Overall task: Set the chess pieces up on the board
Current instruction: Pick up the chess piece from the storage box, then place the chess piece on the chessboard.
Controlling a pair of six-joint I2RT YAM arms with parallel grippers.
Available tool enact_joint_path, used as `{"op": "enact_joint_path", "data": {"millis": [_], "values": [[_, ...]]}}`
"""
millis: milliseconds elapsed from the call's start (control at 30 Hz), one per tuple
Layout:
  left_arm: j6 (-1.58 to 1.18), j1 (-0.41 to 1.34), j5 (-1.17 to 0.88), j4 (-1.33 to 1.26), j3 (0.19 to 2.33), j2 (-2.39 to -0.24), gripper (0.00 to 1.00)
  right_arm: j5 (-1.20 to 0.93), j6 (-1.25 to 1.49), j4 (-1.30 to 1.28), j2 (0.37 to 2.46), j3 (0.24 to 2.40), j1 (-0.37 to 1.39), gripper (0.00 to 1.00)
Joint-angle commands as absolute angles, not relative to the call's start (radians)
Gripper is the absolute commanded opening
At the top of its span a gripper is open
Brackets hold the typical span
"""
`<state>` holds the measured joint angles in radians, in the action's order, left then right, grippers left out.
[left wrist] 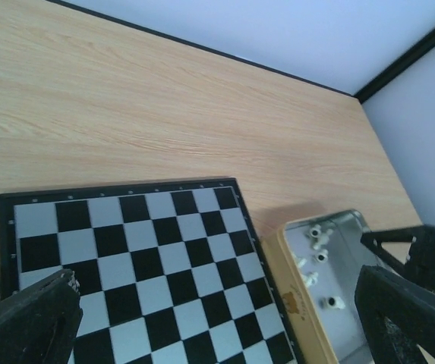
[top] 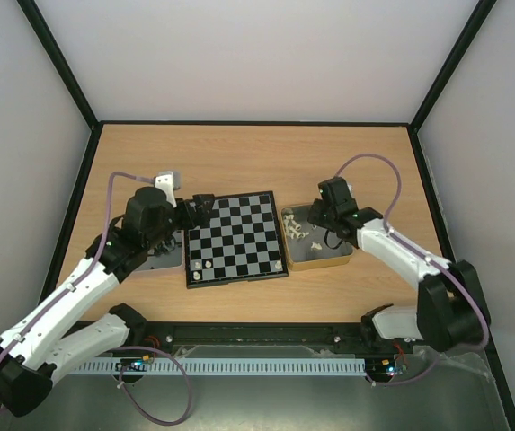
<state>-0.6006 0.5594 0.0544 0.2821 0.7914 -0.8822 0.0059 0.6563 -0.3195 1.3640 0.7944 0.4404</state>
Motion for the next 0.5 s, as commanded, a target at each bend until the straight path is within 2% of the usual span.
{"op": "enact_joint_path", "data": {"millis": [0,167,267,333,467], "values": [[-0.567,0.552,-0.1,0.225,0.842,-0.864,1.0,-0.145,0.594,-0.253,1.24,0.859,0.469,0.12],[-0.596,0.551,-0.409,0.122,0.892,-0.907,1.0,-0.338,0.551,-0.139,1.108,0.886,0.52,0.12],[-0.675,0.554,-0.612,0.025,0.915,-0.951,1.0,-0.533,0.518,-0.009,1.043,0.859,0.541,0.12],[-0.764,0.554,-0.685,-0.019,0.935,-0.979,0.99,-0.673,0.513,0.072,1.015,0.843,0.549,0.12],[-0.902,0.56,-0.759,-0.075,0.969,-1.02,0.92,-0.814,0.468,0.117,0.997,0.863,0.562,0.12]]}}
